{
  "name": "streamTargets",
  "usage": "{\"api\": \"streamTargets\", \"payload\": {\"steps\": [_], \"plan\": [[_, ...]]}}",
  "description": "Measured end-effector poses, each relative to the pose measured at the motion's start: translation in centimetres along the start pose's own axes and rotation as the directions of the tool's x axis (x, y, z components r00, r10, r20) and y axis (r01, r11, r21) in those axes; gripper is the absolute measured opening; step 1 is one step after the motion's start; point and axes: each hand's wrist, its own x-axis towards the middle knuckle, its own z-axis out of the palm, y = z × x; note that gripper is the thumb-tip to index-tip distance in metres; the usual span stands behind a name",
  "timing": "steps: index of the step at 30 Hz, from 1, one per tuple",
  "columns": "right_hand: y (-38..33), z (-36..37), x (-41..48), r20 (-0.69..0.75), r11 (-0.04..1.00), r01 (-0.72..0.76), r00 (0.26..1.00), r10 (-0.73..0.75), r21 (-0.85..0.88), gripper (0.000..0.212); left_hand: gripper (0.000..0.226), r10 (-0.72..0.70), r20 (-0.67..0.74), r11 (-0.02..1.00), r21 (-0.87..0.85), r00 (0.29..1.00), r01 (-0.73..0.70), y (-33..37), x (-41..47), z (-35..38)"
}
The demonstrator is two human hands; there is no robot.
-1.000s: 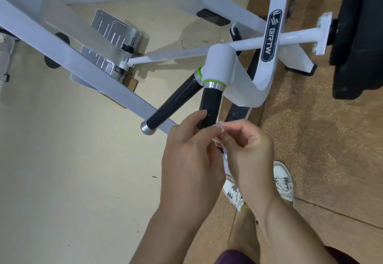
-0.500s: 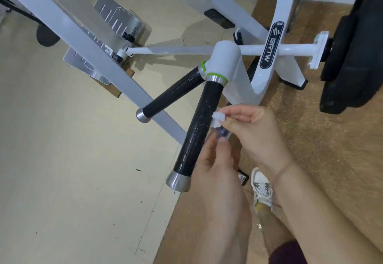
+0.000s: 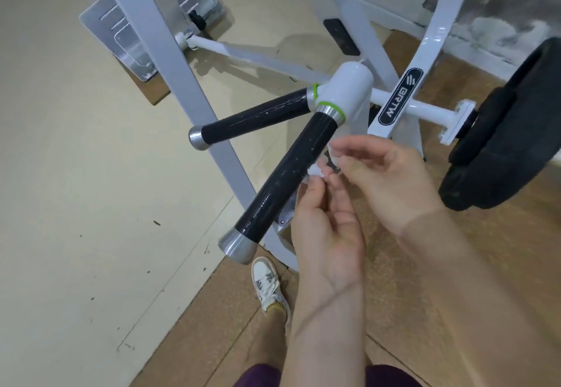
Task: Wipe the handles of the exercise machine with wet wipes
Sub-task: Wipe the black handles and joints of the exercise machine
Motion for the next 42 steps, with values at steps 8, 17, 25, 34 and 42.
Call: {"api": "streamTargets", "payload": {"steps": [8,17,25,34,42], "plan": [[1.0,0.3,-0.5,0.086,0.988,-0.136,0.988,0.129,0.075,0.032,0.016,0.132,-0.036,0.987,0.096,0.991,-0.128,0.4,-0.3,-1.5],[1.2,1.6,-1.0,0.428,0.95,-0.284,0.88,0.205,0.129,0.027,0.024,0.113,0.041,0.991,0.071,0.993,-0.116,1.3,-1.1,-3.1],[1.9,3.6,-4.2,0.386,0.853,-0.404,0.882,0.268,0.33,0.018,0.02,0.132,0.034,0.991,-0.019,0.991,-0.132,2.5,-2.8,-4.9],[2.1,4.7,-6.9,0.361,0.879,-0.389,0.889,0.281,0.275,0.021,0.016,0.089,0.015,0.994,-0.062,0.996,-0.088,4.8,-4.8,-7.1],[1.9,5.2,-7.8,0.217,0.777,-0.37,0.929,0.3,0.509,0.027,0.019,-0.052,0.045,0.996,-0.068,0.998,0.055,5.7,-5.1,-6.2]]}}
